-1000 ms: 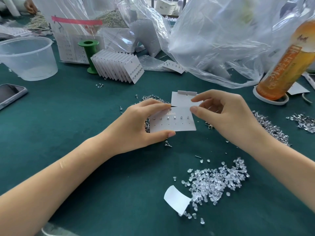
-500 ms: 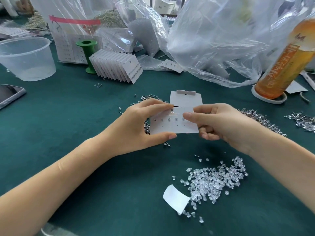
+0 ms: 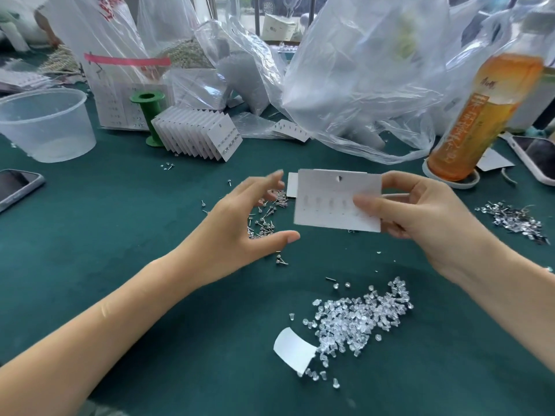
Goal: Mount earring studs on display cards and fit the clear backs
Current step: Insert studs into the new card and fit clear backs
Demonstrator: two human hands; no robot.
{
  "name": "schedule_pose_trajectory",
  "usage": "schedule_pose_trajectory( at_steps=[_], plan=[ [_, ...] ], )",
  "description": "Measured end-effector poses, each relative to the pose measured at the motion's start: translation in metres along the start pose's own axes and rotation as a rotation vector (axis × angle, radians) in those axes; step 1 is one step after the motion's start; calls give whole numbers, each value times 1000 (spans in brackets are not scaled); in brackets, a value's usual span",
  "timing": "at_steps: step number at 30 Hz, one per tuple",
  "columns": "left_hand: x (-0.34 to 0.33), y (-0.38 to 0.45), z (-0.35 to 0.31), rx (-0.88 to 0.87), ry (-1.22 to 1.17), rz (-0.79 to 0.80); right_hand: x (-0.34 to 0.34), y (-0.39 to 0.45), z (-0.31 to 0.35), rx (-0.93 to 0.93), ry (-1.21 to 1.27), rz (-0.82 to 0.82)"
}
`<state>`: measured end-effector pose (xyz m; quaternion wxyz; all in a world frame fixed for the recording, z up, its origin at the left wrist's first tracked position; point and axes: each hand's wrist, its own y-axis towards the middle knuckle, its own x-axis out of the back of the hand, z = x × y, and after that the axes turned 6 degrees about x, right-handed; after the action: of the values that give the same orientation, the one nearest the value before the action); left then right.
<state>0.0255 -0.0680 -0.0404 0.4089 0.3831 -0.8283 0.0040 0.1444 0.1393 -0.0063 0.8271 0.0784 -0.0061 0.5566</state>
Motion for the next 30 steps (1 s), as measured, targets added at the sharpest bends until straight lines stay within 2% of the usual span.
schedule_pose_trajectory(
  at_steps=[3,9,15,21,24,26,30],
  plan=[
    [-8,0,-10,-58,8,57,21,-21,-8,43,-13,-62],
    [-29,-1,-34,-190,35,352,45,-53,-24,105,-15,-154],
    [-34,-3,-37,-198,79,376,44,-59,-29,155,13,-167],
    [-37,-3,-39,-196,59,312,45,-64,-30,212,10,-193],
    [-37,5,-43,-71,-70,203,44,-66,-31,275,-12,-219],
    [-37,14,-49,81,-268,185,43,-69,-33,364,-94,-232],
    [-42,36,-64,289,-533,201,46,-69,-39,736,-486,-206]
  ],
)
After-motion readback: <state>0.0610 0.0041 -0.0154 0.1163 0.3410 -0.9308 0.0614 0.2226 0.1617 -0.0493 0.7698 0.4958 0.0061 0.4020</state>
